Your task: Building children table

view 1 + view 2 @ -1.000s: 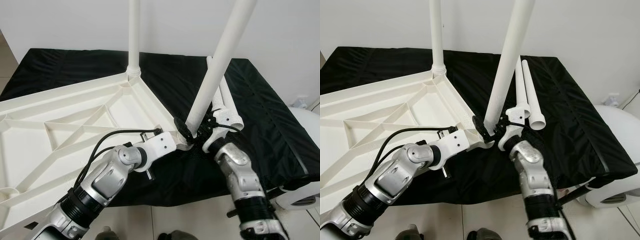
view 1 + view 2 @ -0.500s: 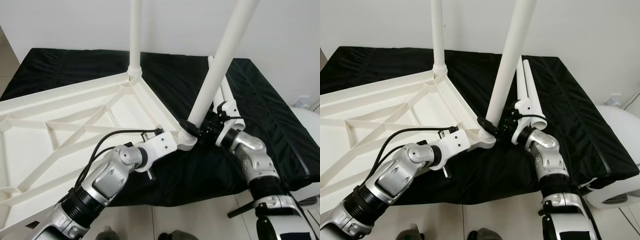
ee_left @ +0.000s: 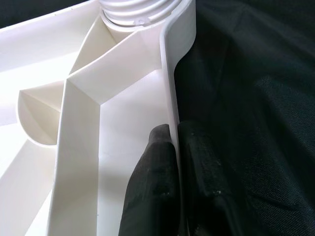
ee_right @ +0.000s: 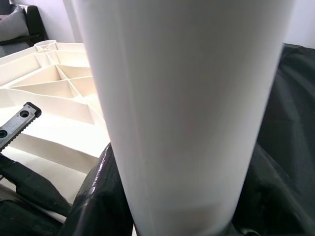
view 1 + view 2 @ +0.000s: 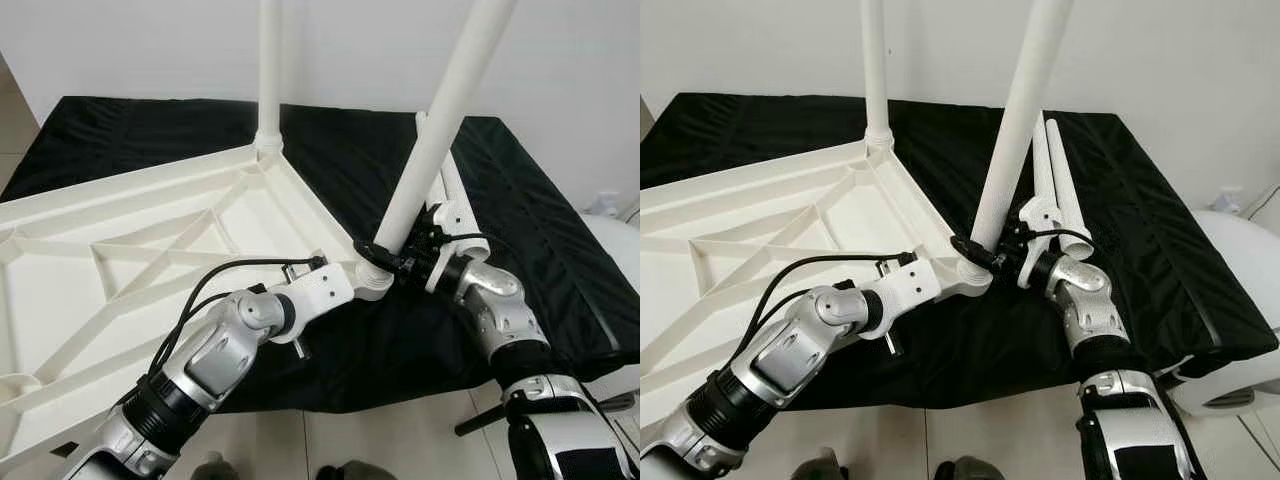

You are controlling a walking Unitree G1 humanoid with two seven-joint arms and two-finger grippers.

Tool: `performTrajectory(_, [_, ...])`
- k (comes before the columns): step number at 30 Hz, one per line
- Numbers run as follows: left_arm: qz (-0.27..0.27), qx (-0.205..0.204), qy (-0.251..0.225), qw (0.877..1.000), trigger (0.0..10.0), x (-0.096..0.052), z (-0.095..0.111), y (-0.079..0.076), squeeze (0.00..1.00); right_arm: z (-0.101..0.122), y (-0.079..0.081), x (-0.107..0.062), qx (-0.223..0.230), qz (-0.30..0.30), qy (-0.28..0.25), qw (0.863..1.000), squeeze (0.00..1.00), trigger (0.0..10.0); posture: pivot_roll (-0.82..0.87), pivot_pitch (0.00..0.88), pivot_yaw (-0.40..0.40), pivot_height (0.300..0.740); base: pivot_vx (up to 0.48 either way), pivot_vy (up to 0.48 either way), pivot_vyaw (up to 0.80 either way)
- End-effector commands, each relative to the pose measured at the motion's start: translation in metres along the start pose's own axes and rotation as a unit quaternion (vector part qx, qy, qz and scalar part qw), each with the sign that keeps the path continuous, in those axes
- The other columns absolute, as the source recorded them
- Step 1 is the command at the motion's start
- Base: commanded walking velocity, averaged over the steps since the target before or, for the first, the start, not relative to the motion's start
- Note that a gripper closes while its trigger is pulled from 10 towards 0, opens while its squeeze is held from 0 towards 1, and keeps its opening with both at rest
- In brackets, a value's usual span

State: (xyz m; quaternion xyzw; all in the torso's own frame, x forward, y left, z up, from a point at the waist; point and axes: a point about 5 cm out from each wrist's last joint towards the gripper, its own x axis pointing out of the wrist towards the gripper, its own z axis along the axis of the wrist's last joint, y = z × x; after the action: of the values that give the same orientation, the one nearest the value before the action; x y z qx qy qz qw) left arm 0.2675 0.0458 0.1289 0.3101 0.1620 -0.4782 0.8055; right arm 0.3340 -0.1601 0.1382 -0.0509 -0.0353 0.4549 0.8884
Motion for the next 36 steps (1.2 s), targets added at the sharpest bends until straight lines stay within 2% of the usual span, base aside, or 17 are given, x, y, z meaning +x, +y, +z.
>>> performTrajectory(1, [0.010, 0.038, -0.026, 0.999, 10.0, -0.003, 0.014, 0.002, 0.00, -0.011, -0.003, -0.009, 0.008, -0.008, 0.031, 0.999, 0.00, 0.0, 0.05, 0.000, -0.063, 0.740, 0.000, 0.000, 0.00])
performTrajectory(5, [0.009, 0.038, -0.027, 0.999, 10.0, -0.003, 0.014, 0.001, 0.00, -0.012, -0.004, -0.010, 0.004, -0.011, 0.033, 0.999, 0.00, 0.0, 0.05, 0.000, -0.066, 0.740, 0.000, 0.000, 0.00])
performTrajectory(6, [0.009, 0.038, -0.027, 0.999, 10.0, -0.002, 0.015, 0.001, 0.00, -0.012, -0.005, -0.011, 0.005, -0.014, 0.033, 0.999, 0.00, 2.0, 0.05, 0.000, -0.068, 0.740, 0.000, 0.000, 0.00])
performTrajectory(7, [0.009, 0.038, -0.027, 0.999, 10.0, -0.002, 0.015, 0.001, 0.00, -0.012, -0.005, -0.011, 0.005, -0.014, 0.033, 0.999, 0.00, 2.0, 0.05, 0.000, -0.068, 0.740, 0.000, 0.000, 0.00])
performTrajectory(8, [0.009, 0.038, -0.028, 0.999, 10.0, -0.002, 0.015, 0.000, 0.00, -0.012, -0.005, -0.011, 0.006, -0.018, 0.031, 0.999, 0.00, 10.0, 0.05, 0.000, -0.072, 0.740, 0.000, 0.000, 0.00])
performTrajectory(17, [0.012, 0.036, -0.029, 0.999, 10.0, -0.002, 0.014, -0.001, 0.00, -0.005, -0.003, -0.005, 0.020, -0.067, -0.006, 0.998, 0.00, 10.0, 0.05, 0.000, -0.085, 0.740, 0.000, 0.000, 0.00])
performTrajectory(22, [0.011, 0.033, -0.029, 0.999, 10.0, -0.002, 0.014, -0.003, 0.00, 0.010, 0.006, 0.003, 0.015, -0.130, -0.053, 0.990, 0.00, 10.0, 0.04, 0.000, -0.086, 0.740, 0.000, 0.000, 0.00])
performTrajectory(26, [0.010, 0.032, -0.029, 0.999, 10.0, -0.002, 0.014, -0.004, 0.00, 0.015, 0.010, 0.006, 0.011, -0.146, -0.065, 0.987, 0.00, 10.0, 0.04, 0.000, -0.087, 0.740, 0.000, 0.000, 0.00])
performTrajectory(32, [0.009, 0.031, -0.030, 0.999, 10.0, -0.001, 0.014, -0.004, 0.00, 0.023, 0.021, 0.015, 0.018, -0.199, -0.074, 0.977, 0.00, 10.0, 0.04, 0.000, -0.087, 0.740, 0.000, 0.000, 0.00])
performTrajectory(35, [0.008, 0.031, -0.031, 0.999, 10.0, 0.000, 0.014, -0.005, 0.00, 0.025, 0.032, 0.024, 0.028, -0.261, -0.079, 0.962, 0.00, 10.0, 0.03, 0.000, -0.089, 0.740, 0.000, 0.000, 0.00])
performTrajectory(36, [0.009, 0.031, -0.031, 0.999, 10.0, 0.000, 0.014, -0.005, 0.00, 0.025, 0.033, 0.025, 0.032, -0.291, -0.077, 0.953, 0.00, 10.0, 0.03, 0.000, -0.090, 0.740, 0.000, 0.000, 0.00])
